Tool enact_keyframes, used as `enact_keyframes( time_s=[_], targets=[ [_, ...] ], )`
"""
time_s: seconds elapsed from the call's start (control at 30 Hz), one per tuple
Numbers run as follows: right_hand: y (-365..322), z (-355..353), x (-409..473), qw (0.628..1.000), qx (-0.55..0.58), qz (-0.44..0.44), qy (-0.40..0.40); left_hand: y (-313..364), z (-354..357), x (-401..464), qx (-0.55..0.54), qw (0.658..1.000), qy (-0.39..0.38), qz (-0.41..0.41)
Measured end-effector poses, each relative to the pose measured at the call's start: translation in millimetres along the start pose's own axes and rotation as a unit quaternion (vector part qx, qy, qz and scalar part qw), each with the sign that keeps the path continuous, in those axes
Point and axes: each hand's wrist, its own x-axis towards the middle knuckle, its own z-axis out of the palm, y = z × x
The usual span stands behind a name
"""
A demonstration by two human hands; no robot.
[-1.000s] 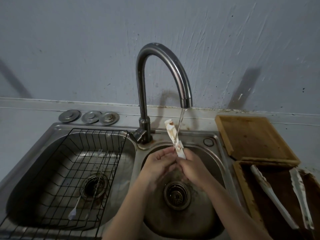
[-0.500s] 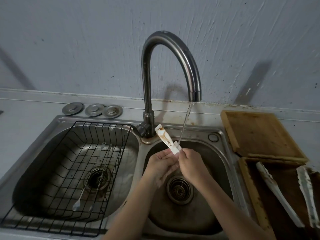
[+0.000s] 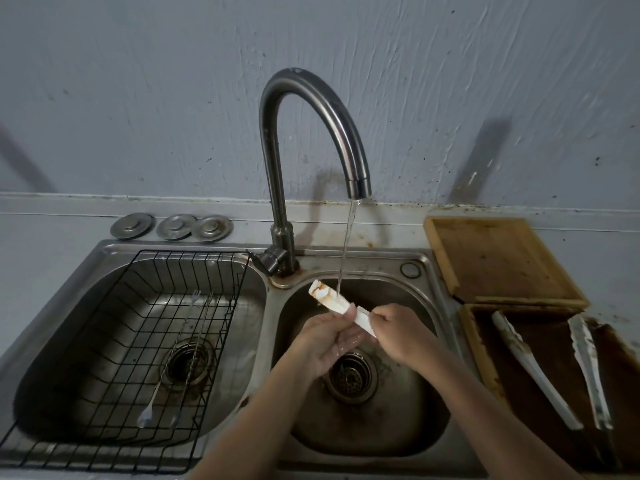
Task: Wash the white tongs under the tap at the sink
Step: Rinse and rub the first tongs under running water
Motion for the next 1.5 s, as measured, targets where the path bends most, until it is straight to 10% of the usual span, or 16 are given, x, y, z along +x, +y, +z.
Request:
enact_keyframes(
  time_s=[0.53,1.1,1.5],
  targets=[
    [21.7,-0.2,-6.4,0.999,-0.017,-0.012,-0.026,8.9,-6.8,11.6,-0.071,0.992,0.081,-0.065],
    [36.0,-19.1,-17.2,0.995,0.075,0.032,-0.054,9.0,16.0,-4.0,-0.096,0.994,0.005,-0.050],
    [34.8,-26.6,-41.4,0.982,-0.128,-0.129,0.060,38.1,11.0,7.0,-0.126,0.987,0.081,0.060]
  ],
)
